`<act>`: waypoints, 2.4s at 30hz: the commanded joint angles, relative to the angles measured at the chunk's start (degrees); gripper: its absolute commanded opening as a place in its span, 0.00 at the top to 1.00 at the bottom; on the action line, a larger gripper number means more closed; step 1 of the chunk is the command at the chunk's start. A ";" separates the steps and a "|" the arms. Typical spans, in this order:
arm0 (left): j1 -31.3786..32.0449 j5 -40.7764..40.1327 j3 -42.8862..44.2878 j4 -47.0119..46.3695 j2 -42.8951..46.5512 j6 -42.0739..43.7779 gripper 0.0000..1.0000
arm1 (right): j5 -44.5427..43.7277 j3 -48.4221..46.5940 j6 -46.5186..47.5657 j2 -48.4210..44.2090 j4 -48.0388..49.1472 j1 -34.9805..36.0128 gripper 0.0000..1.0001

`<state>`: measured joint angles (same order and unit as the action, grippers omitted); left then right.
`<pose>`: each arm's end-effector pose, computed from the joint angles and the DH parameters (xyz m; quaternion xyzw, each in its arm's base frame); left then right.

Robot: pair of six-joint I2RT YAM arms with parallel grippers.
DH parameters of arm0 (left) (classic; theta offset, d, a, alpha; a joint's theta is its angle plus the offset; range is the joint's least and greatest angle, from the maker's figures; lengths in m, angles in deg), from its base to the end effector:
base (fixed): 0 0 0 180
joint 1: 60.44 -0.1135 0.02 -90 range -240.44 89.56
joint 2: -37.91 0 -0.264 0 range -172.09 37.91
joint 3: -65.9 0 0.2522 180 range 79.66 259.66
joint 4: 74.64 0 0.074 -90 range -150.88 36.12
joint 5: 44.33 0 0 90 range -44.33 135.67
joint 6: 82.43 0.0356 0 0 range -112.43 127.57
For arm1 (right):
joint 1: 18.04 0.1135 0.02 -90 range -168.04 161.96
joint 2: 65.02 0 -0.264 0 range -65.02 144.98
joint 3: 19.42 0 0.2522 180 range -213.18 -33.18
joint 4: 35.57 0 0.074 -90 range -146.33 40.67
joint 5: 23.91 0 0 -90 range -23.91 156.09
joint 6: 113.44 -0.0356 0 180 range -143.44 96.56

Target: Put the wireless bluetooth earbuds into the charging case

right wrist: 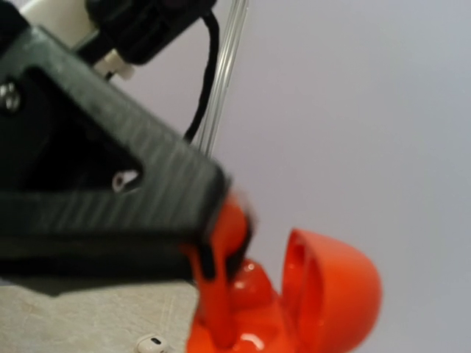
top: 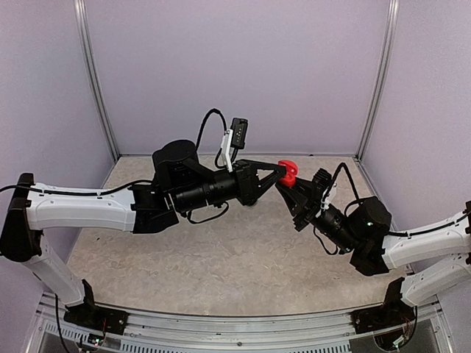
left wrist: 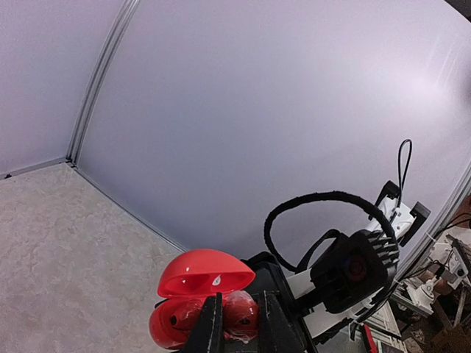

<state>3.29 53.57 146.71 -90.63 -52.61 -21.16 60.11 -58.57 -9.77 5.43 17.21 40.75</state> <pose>0.1636 -0.3426 0.3469 0.2491 0.6195 -0.5683 0.4808 0.1322 0.2110 0.2713 -0.2975 0.4790 0.2895 0.7735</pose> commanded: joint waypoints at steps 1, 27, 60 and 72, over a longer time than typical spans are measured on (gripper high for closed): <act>-0.28 -1.35 1.95 1.46 -1.38 -0.36 0.94 | 0.35 -0.37 0.55 -0.21 3.23 0.89 1.00; -0.69 -5.68 3.35 7.31 -2.34 -2.91 0.74 | -0.30 -0.01 1.09 -0.63 4.50 0.89 1.00; 10.39 -2.28 -8.13 44.69 0.27 4.76 0.48 | -5.58 7.47 -13.50 -18.42 -23.05 -7.62 1.00; 14.63 -1.14 2.49 51.57 -17.64 3.42 0.48 | -6.03 9.25 -15.30 -23.55 -26.42 -8.05 1.00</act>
<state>17.73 51.76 145.13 -41.39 -68.01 -16.73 54.60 -50.19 -23.56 -16.75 -8.01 33.19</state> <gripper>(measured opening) 0.519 0.189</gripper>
